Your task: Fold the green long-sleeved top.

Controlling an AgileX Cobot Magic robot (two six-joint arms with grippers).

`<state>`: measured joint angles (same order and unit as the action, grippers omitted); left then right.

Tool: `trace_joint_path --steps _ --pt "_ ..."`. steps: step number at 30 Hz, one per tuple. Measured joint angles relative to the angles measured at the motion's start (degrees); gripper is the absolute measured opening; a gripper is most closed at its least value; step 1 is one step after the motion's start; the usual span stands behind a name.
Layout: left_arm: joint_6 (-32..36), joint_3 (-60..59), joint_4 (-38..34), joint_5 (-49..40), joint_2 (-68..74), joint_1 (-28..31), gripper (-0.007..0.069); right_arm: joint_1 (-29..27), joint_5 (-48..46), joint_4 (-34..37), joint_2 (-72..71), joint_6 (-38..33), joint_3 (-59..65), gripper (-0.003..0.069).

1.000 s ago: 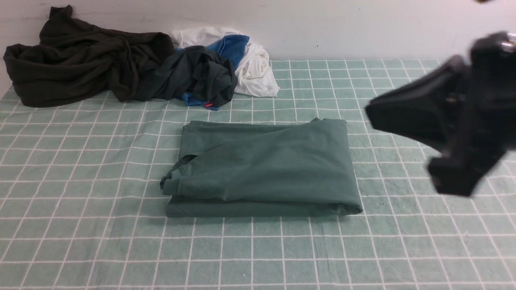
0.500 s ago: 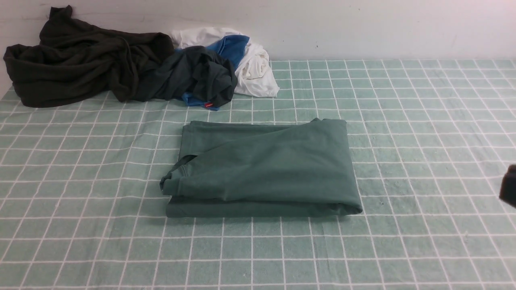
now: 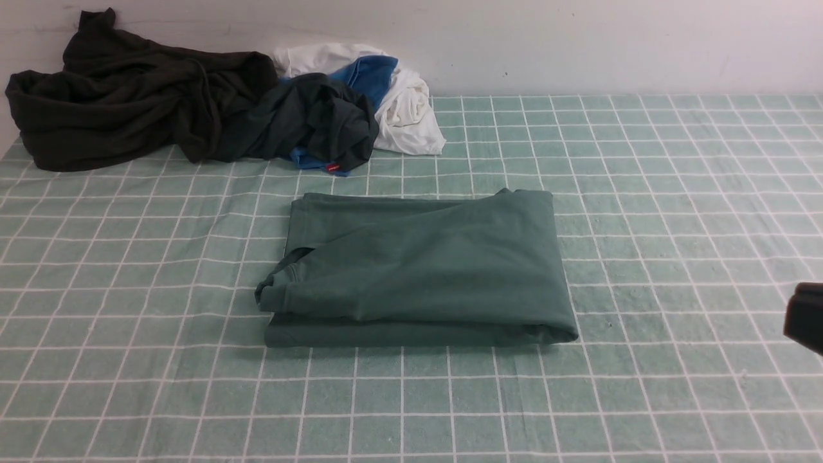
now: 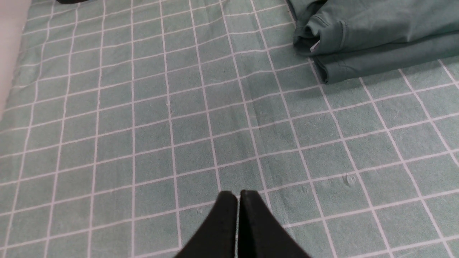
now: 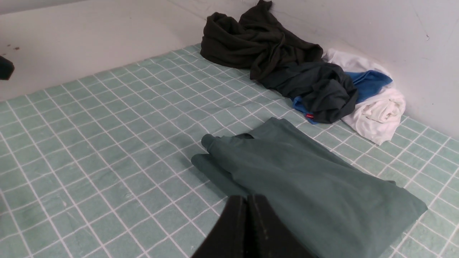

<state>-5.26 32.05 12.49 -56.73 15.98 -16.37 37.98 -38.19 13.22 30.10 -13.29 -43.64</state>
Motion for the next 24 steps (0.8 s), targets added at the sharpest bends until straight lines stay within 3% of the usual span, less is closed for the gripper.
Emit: trace_joint_path --steps 3,10,13,17,24 --pt "0.00 0.00 0.00 0.00 0.00 0.00 -0.0003 0.00 3.04 0.99 -0.21 0.00 1.44 -0.0014" --pt "0.00 0.00 0.00 0.00 0.00 0.00 -0.0003 -3.14 25.19 0.76 -6.53 0.00 16.21 -0.0014" --pt "0.00 0.00 0.00 0.00 0.00 0.00 -0.0003 -9.44 29.82 -0.32 -10.68 0.13 23.11 -0.0014" --pt "0.00 0.00 0.00 0.00 0.00 0.00 -0.0003 -23.21 30.99 -4.22 -16.69 5.21 32.69 -0.0014" --pt "0.00 0.00 0.00 0.00 0.00 0.00 -0.0003 -38.04 24.99 -13.62 -27.57 17.02 41.72 -0.0014"
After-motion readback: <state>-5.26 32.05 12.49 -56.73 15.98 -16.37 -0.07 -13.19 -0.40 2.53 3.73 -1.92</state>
